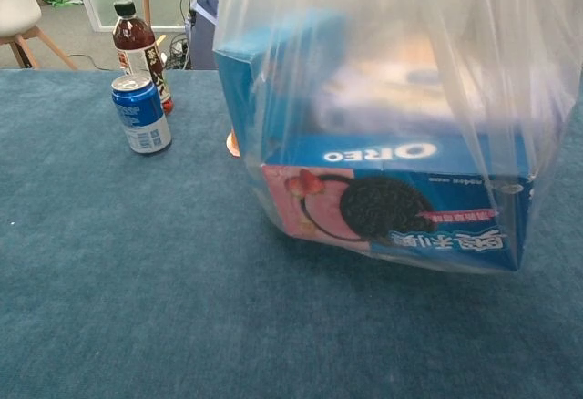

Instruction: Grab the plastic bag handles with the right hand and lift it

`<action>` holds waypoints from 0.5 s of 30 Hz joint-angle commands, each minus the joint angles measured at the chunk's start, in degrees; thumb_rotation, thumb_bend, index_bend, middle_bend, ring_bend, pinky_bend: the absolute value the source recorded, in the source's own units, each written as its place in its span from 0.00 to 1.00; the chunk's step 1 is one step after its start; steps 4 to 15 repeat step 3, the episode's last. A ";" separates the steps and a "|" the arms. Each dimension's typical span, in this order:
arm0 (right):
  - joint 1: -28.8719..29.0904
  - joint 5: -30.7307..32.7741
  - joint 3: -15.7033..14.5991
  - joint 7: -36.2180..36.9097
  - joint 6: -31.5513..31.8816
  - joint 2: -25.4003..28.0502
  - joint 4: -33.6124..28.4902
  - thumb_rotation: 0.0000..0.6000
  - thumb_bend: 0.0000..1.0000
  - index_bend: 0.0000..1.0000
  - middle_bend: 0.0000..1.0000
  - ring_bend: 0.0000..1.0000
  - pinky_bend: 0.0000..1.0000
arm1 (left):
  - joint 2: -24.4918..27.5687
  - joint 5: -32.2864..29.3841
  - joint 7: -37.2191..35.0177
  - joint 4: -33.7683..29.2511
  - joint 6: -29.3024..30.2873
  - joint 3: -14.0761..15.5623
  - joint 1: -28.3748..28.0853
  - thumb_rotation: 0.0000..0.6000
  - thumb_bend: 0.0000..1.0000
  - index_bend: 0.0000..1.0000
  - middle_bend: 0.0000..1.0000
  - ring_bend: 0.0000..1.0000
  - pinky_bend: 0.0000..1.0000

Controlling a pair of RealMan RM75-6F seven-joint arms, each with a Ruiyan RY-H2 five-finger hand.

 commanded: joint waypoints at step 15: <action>0.43 0.18 1.05 -0.29 -1.17 0.29 -0.30 1.00 0.43 0.80 0.80 0.79 0.83 | -0.12 -0.09 0.17 0.02 -0.26 -0.12 -0.21 1.00 0.22 0.06 0.12 0.13 0.09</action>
